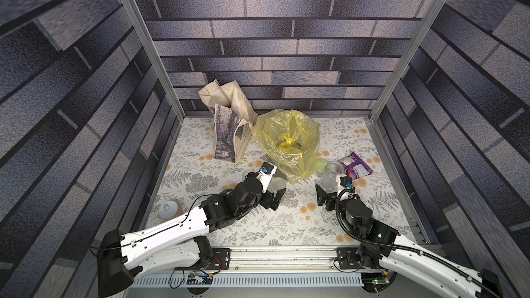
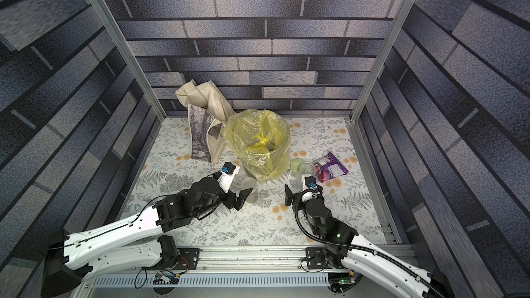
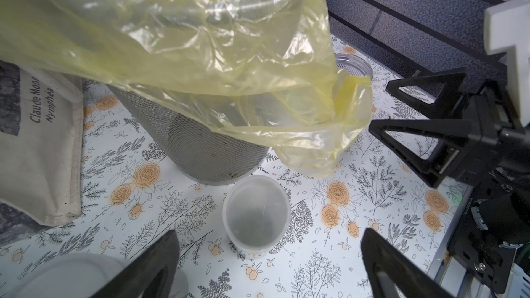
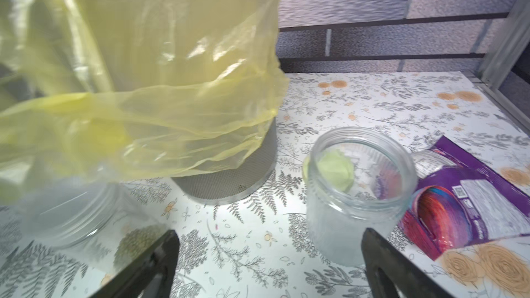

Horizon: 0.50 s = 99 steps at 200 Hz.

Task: Empty moldy mung beans from jars
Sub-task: Place the jar at the center of the board, then pick up the jar from the center of the board.

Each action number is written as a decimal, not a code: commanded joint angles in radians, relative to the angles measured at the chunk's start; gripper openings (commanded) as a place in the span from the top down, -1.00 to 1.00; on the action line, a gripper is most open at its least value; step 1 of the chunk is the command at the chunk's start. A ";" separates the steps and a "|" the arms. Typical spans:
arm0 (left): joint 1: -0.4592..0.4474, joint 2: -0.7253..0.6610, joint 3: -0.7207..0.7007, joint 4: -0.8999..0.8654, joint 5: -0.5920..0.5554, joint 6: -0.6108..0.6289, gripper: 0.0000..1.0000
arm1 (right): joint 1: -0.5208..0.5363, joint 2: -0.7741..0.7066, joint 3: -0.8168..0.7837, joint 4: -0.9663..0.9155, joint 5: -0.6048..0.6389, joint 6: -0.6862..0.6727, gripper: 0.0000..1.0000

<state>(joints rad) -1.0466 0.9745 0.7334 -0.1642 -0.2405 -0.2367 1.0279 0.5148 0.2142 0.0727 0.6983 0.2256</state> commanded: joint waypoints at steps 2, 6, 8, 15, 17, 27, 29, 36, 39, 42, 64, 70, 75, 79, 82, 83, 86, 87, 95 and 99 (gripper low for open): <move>-0.012 0.006 -0.003 0.027 -0.008 -0.021 -1.00 | 0.165 0.098 0.051 0.100 0.216 -0.104 -1.00; -0.012 0.006 -0.003 0.028 -0.009 -0.021 -1.00 | 0.190 0.114 0.050 0.127 0.230 -0.108 -1.00; -0.013 0.006 -0.002 0.028 -0.009 -0.022 -1.00 | 0.201 0.120 0.050 0.140 0.239 -0.110 -1.00; -0.013 0.005 -0.003 0.028 -0.011 -0.022 -1.00 | 0.218 0.139 0.046 0.178 0.260 -0.106 -1.00; -0.014 0.004 -0.004 0.028 -0.011 -0.023 -1.00 | 0.221 0.142 0.044 0.188 0.263 -0.103 -1.00; -0.014 0.003 -0.006 0.028 -0.011 -0.025 -1.00 | 0.222 0.149 0.028 0.224 0.265 -0.081 -1.00; -0.014 0.003 -0.005 0.027 -0.011 -0.025 -1.00 | 0.222 0.150 0.022 0.234 0.267 -0.079 -1.00; -0.014 0.003 -0.007 0.028 -0.012 -0.026 -1.00 | 0.222 0.151 0.003 0.275 0.276 -0.077 -1.00; -0.015 0.002 -0.009 0.028 -0.012 -0.026 -1.00 | 0.222 0.150 -0.006 0.293 0.278 -0.076 -1.00; -0.016 0.001 -0.009 0.027 -0.012 -0.026 -1.00 | 0.222 0.147 -0.014 0.306 0.279 -0.077 -1.00; -0.015 0.007 -0.011 0.019 -0.019 -0.020 -1.00 | 0.222 0.123 -0.022 0.286 0.270 -0.095 -1.00; -0.014 0.010 -0.012 0.018 -0.024 -0.017 -1.00 | 0.222 0.116 -0.019 0.271 0.270 -0.102 -1.00; -0.014 0.013 -0.014 0.018 -0.028 -0.015 -1.00 | 0.222 0.107 -0.018 0.258 0.270 -0.106 -1.00; -0.012 0.016 -0.018 0.021 -0.032 -0.013 -1.00 | 0.222 0.098 -0.019 0.253 0.266 -0.112 -1.00; -0.011 0.020 -0.019 0.024 -0.034 -0.012 -1.00 | 0.222 0.091 -0.020 0.251 0.262 -0.117 -1.00; -0.011 0.020 -0.019 0.024 -0.034 -0.012 -1.00 | 0.222 0.088 -0.021 0.251 0.260 -0.119 -1.00; -0.010 0.023 -0.022 0.025 -0.036 -0.012 -1.00 | 0.222 0.079 -0.026 0.251 0.257 -0.125 -1.00; -0.008 0.025 -0.023 0.025 -0.037 -0.012 -1.00 | 0.222 0.076 -0.028 0.252 0.256 -0.126 -1.00; -0.004 0.034 -0.027 0.028 -0.044 -0.016 -1.00 | 0.221 0.048 -0.044 0.261 0.254 -0.134 -1.00; -0.003 0.038 -0.031 0.028 -0.045 -0.016 -1.00 | 0.221 0.031 -0.055 0.271 0.254 -0.139 -1.00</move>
<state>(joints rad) -1.0550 0.9890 0.7280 -0.1505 -0.2504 -0.2443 1.2438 0.6128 0.1989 0.3038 0.9325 0.1299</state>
